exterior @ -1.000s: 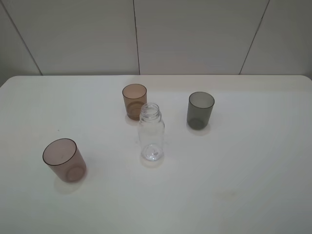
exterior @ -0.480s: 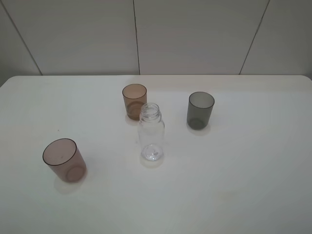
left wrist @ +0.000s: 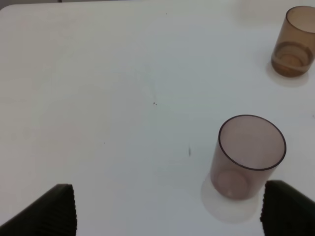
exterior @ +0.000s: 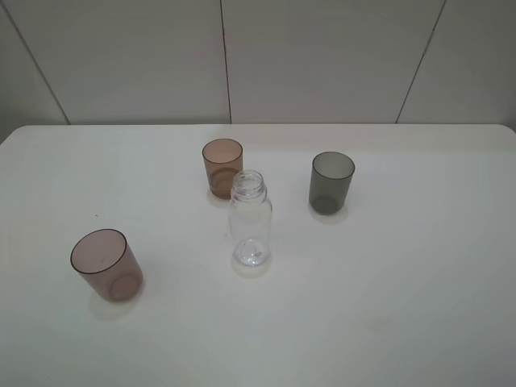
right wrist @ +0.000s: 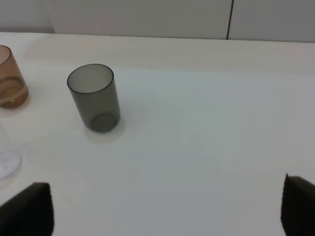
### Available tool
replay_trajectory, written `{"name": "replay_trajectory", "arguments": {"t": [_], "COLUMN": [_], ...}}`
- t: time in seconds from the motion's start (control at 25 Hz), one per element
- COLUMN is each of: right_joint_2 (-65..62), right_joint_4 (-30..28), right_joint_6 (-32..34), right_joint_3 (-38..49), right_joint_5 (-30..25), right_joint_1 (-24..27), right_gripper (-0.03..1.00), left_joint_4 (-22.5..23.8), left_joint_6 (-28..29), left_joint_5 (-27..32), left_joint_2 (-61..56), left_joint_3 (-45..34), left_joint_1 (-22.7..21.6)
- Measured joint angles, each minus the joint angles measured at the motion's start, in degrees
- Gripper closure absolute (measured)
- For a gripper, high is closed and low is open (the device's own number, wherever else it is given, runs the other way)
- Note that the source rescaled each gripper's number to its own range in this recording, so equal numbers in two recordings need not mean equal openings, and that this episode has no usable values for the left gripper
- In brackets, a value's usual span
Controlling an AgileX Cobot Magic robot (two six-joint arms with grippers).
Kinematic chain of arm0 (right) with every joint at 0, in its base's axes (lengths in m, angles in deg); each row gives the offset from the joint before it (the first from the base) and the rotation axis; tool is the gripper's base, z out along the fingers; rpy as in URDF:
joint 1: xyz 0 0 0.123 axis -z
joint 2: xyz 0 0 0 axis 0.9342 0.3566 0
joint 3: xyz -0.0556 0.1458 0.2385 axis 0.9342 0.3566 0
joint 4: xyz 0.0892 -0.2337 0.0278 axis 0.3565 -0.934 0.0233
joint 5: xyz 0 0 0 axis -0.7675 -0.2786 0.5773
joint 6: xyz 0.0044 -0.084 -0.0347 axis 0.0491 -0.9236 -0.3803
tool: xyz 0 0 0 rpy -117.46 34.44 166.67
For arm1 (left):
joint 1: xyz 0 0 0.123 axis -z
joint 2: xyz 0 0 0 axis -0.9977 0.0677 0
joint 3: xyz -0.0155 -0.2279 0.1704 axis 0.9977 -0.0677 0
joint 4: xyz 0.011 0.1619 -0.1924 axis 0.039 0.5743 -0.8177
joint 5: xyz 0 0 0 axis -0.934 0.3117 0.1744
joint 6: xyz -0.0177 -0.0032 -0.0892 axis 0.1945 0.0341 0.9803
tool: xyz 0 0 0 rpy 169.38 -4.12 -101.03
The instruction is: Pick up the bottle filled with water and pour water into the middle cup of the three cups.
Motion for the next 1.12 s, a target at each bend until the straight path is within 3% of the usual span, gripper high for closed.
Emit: {"name": "replay_trajectory", "arguments": {"t": [1.12], "right_joint_2": [-1.34], "right_joint_4": [-0.61], "right_joint_6": [0.0], "right_joint_3": [0.0], "right_joint_5": [0.06], "right_joint_1": [0.0], "right_gripper": [-0.03], "left_joint_4": [0.0], "left_joint_6": [0.0], "left_joint_5": [0.0], "left_joint_2": [0.0], "left_joint_3": [0.0], "left_joint_1": [0.0]}}
